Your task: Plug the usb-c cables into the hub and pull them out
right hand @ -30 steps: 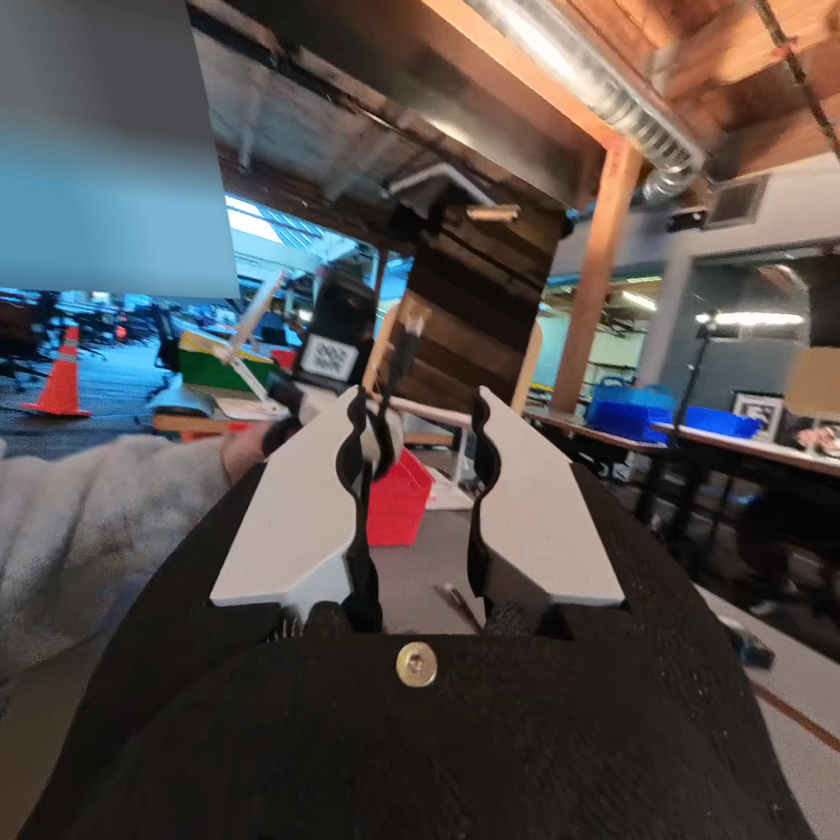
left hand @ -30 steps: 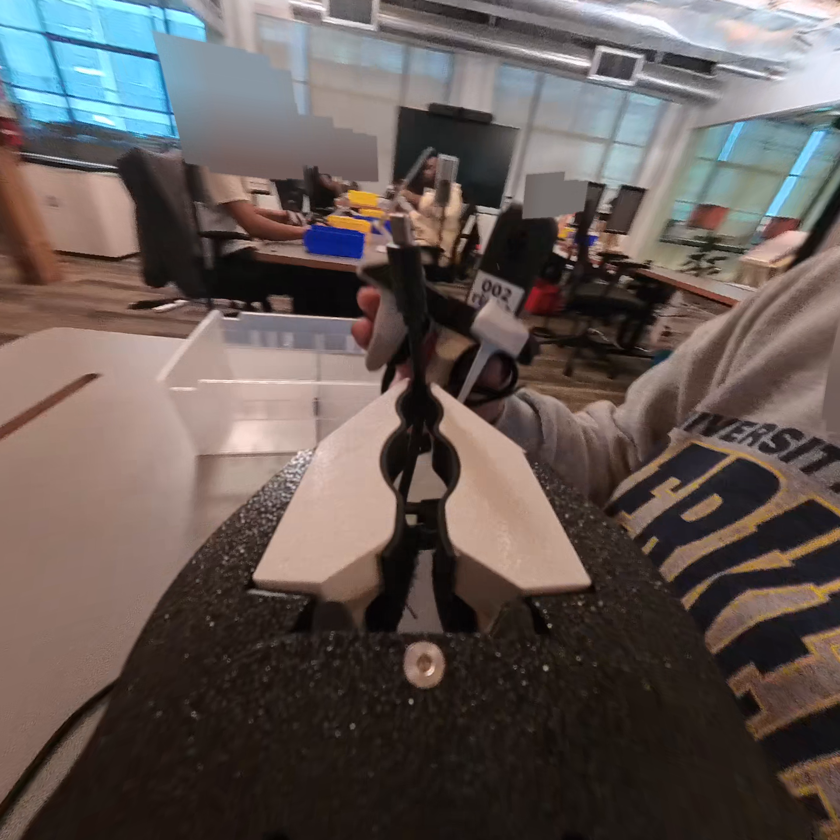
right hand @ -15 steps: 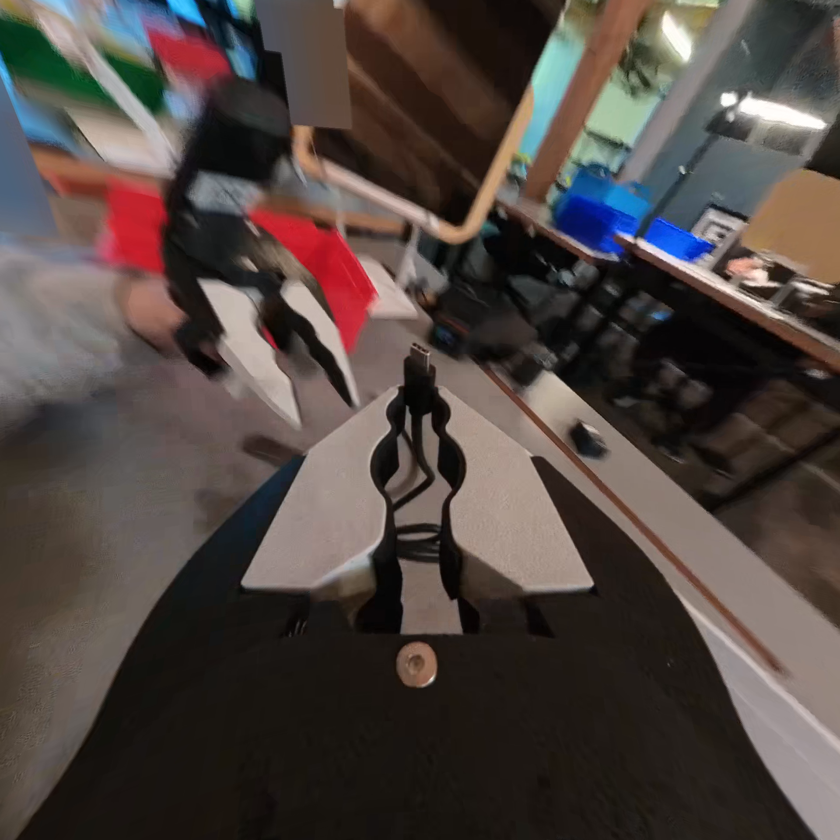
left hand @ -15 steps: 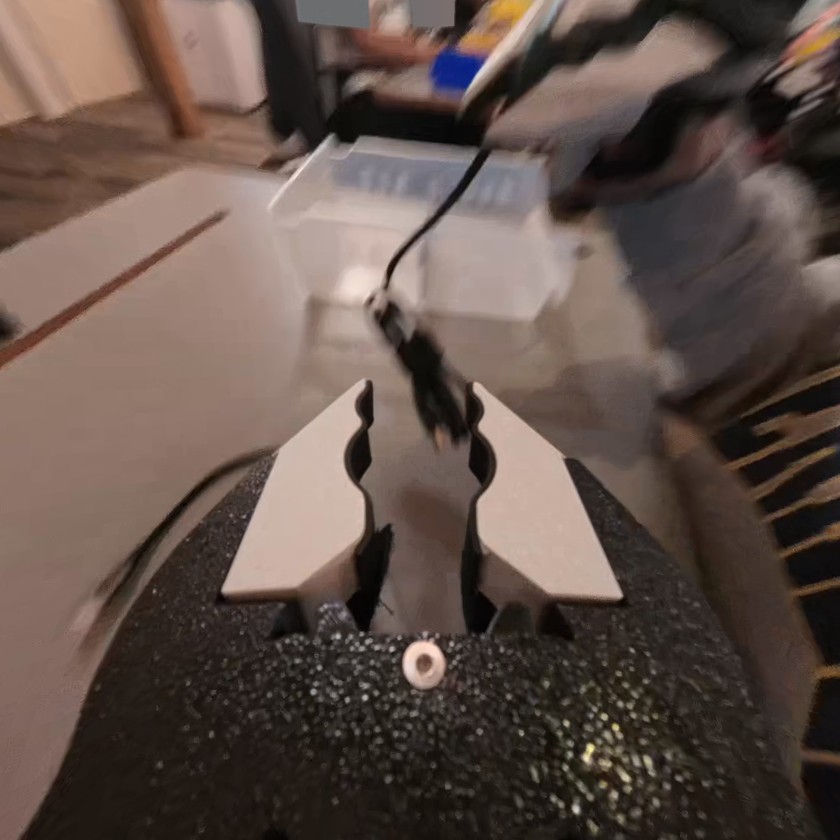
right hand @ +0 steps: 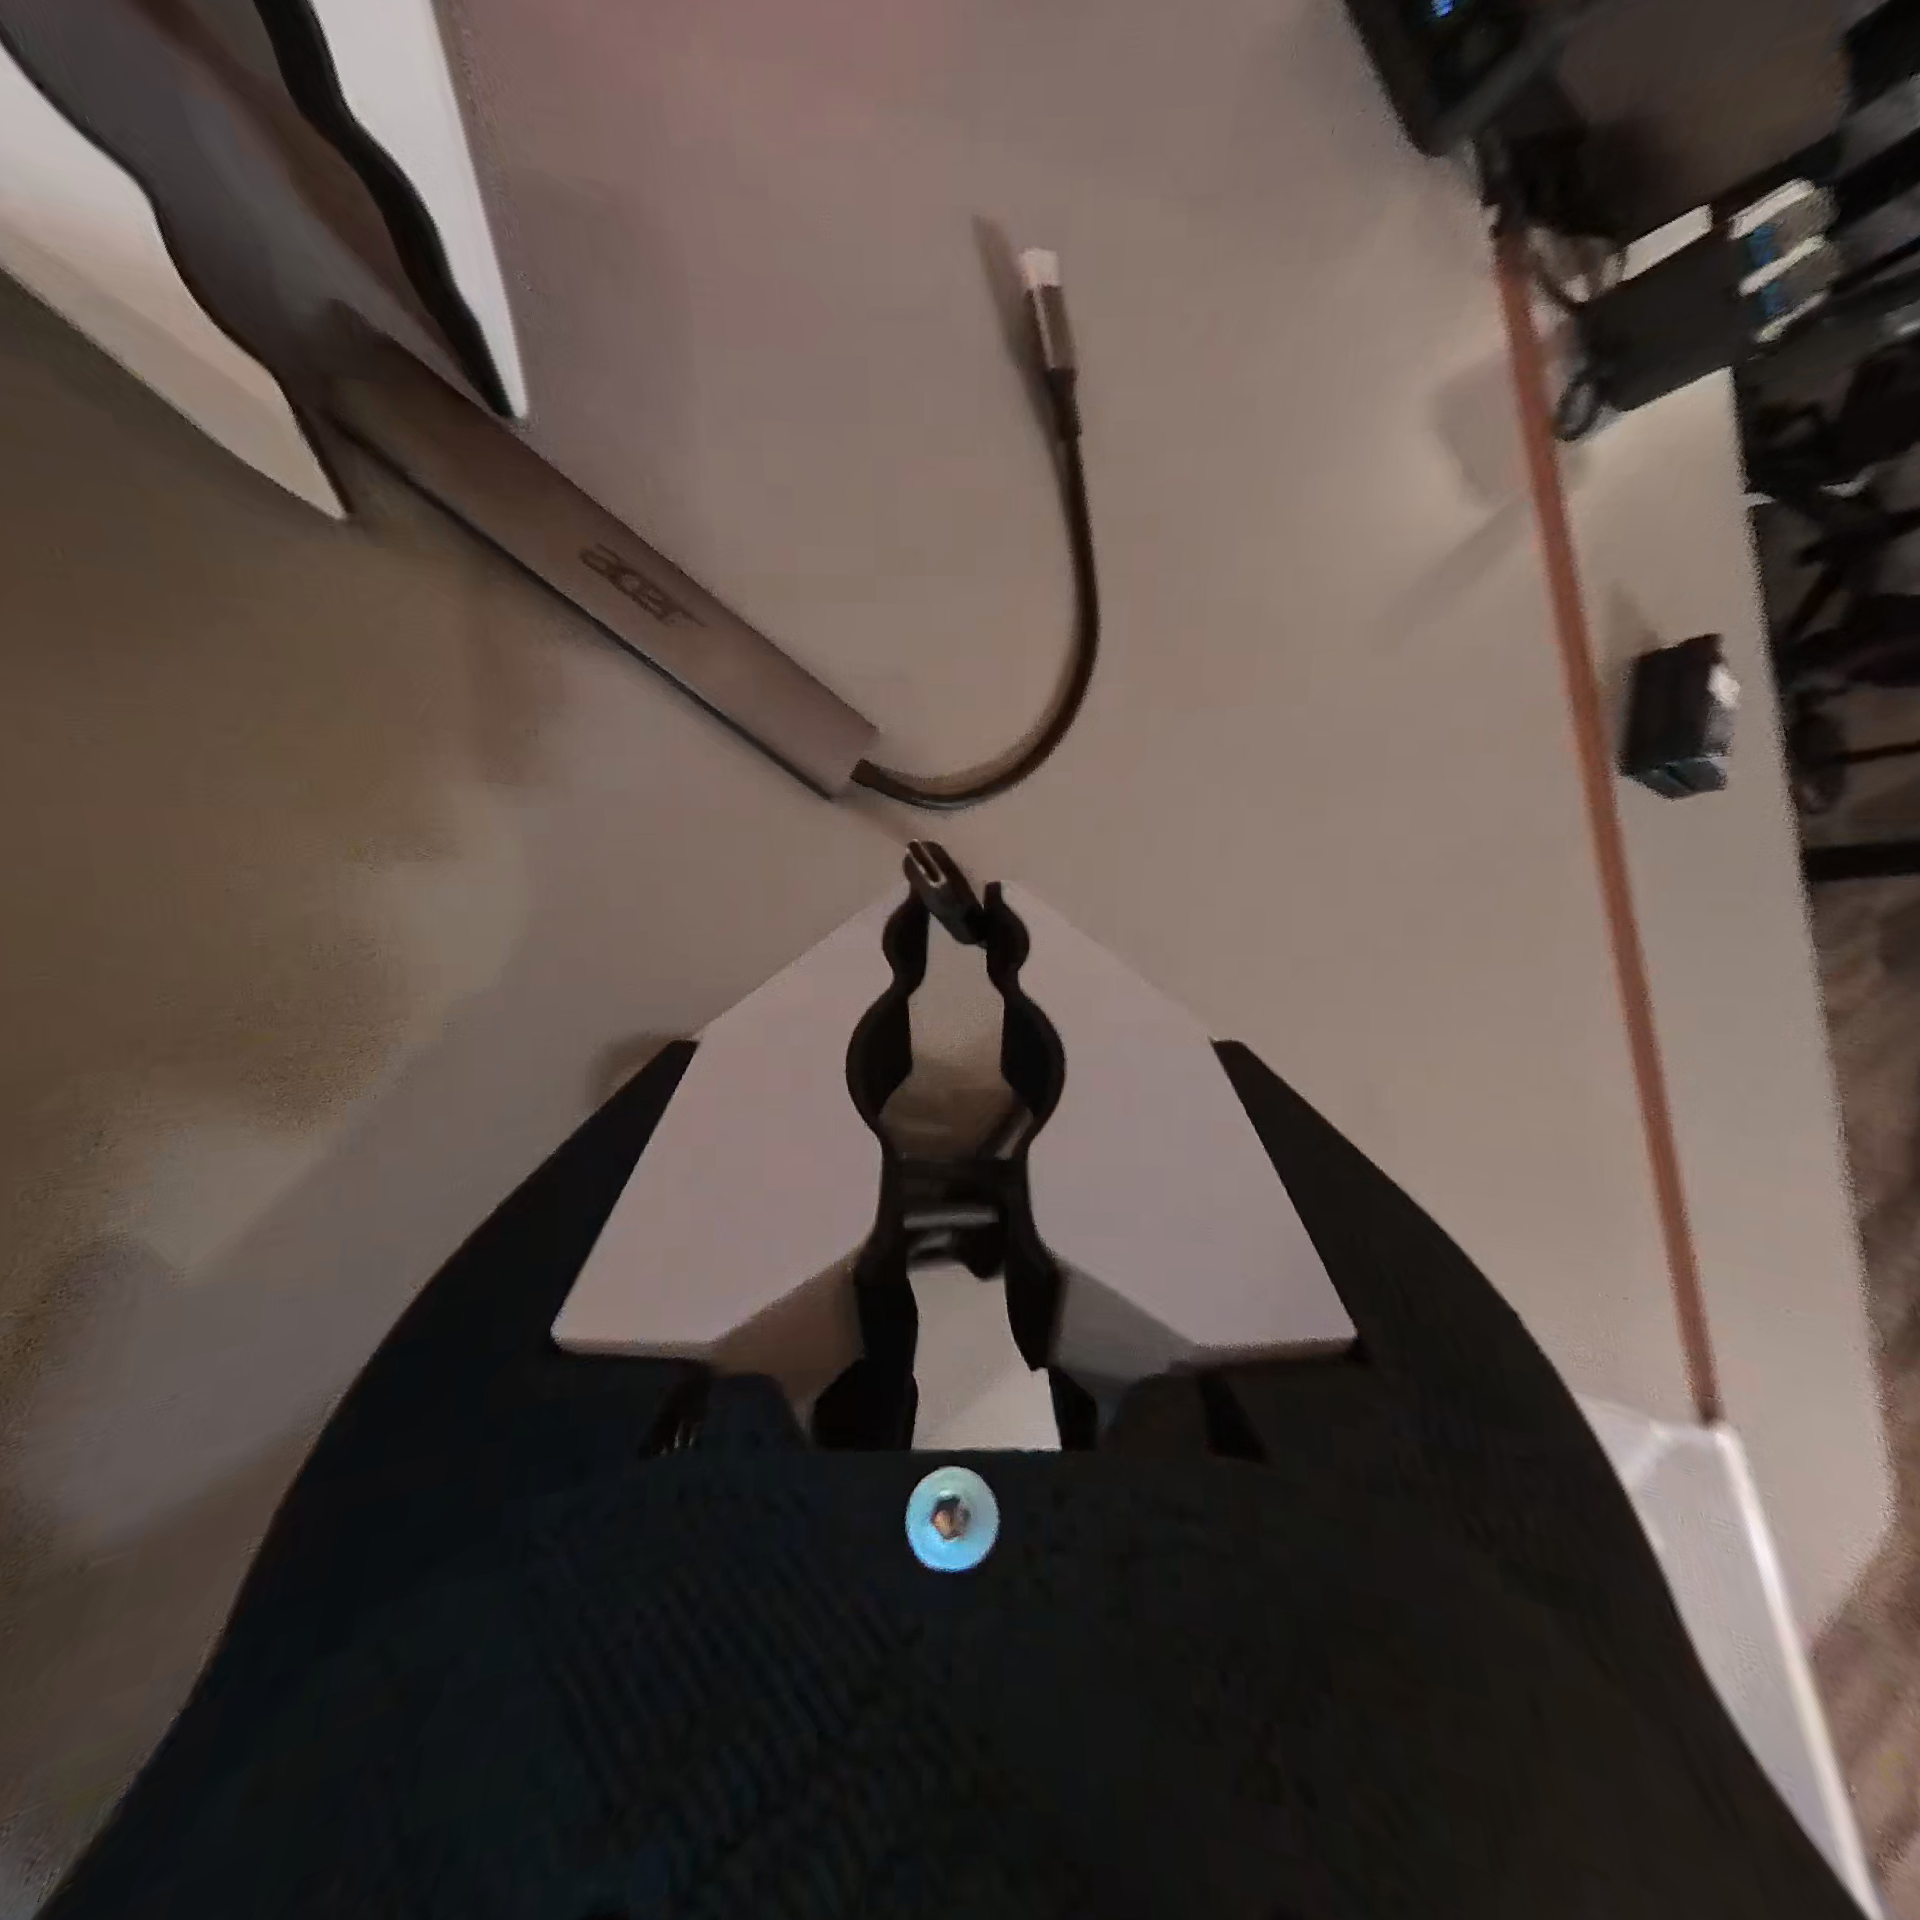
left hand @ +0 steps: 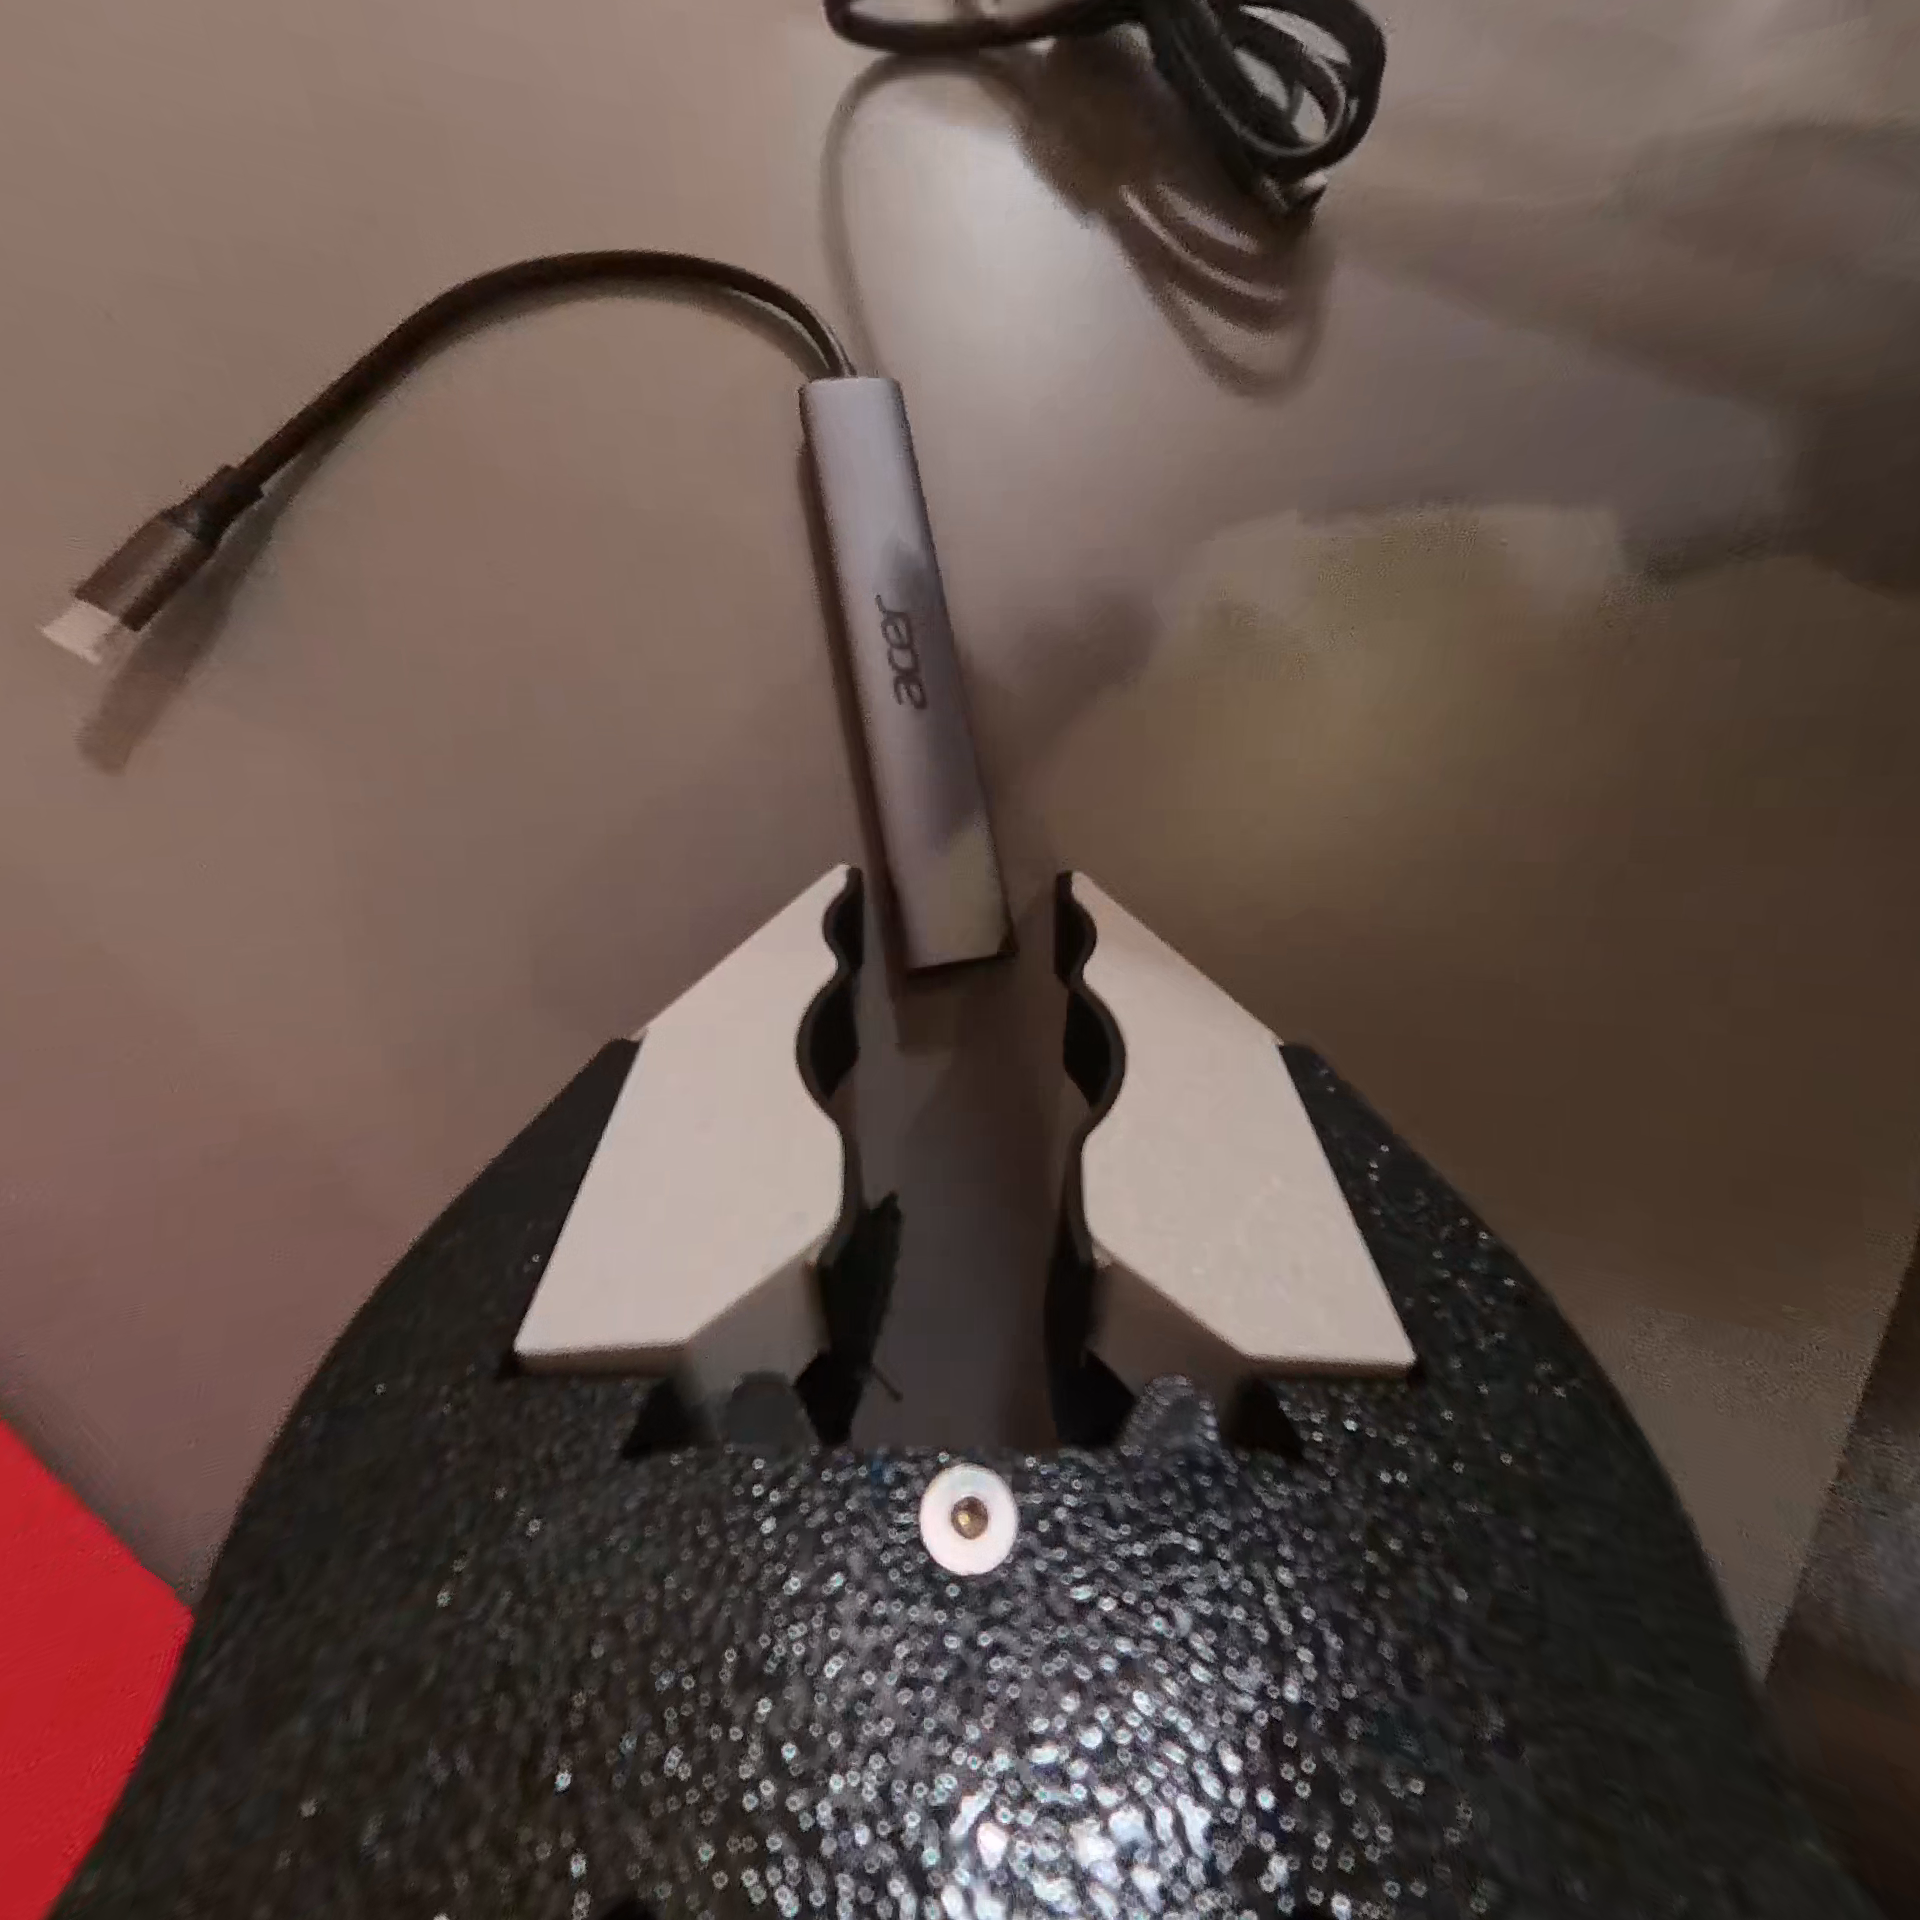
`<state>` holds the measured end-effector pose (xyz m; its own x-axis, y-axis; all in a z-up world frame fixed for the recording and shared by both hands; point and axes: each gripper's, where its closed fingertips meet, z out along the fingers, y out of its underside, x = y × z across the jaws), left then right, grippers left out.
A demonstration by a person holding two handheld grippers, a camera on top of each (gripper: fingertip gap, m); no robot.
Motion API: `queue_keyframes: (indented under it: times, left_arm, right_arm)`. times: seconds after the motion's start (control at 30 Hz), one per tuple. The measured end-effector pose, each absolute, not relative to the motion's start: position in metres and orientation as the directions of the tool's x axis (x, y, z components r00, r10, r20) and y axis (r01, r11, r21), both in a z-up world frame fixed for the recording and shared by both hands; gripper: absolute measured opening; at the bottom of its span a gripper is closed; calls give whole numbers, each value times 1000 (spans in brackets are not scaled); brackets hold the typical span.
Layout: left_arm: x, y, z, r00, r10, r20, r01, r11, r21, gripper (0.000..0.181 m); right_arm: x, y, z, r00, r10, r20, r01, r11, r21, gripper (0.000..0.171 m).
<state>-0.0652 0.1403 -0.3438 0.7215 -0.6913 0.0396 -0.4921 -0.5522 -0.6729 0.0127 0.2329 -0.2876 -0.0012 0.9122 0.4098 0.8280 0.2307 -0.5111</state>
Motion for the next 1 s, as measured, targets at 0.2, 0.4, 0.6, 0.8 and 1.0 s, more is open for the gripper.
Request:
queue_keyframes:
  times: [0.2,0.4,0.6,0.8,1.0]
  left_arm:
    - [-68,142,-344,749,-656,97,-438,-599,-670,20]
    - [-58,139,-333,741,-555,377,-200,-720,-665,20]
    - [-50,129,-314,624,-510,593,-49,-782,-621,20]
    - [-45,125,-297,557,-619,554,-58,-694,-717,35]
    - [-67,145,-302,634,-699,-330,-613,-194,-766,59]
  right_arm:
    - [-6,223,-310,-29,944,330,777,229,-586,35]
    - [-33,201,-319,-179,775,605,615,569,-547,60]
    - [-50,197,-319,-199,546,814,540,754,-374,36]
    - [-52,195,-316,-188,595,782,531,731,-429,22]
    - [-50,193,-307,-166,706,688,503,661,-557,17]
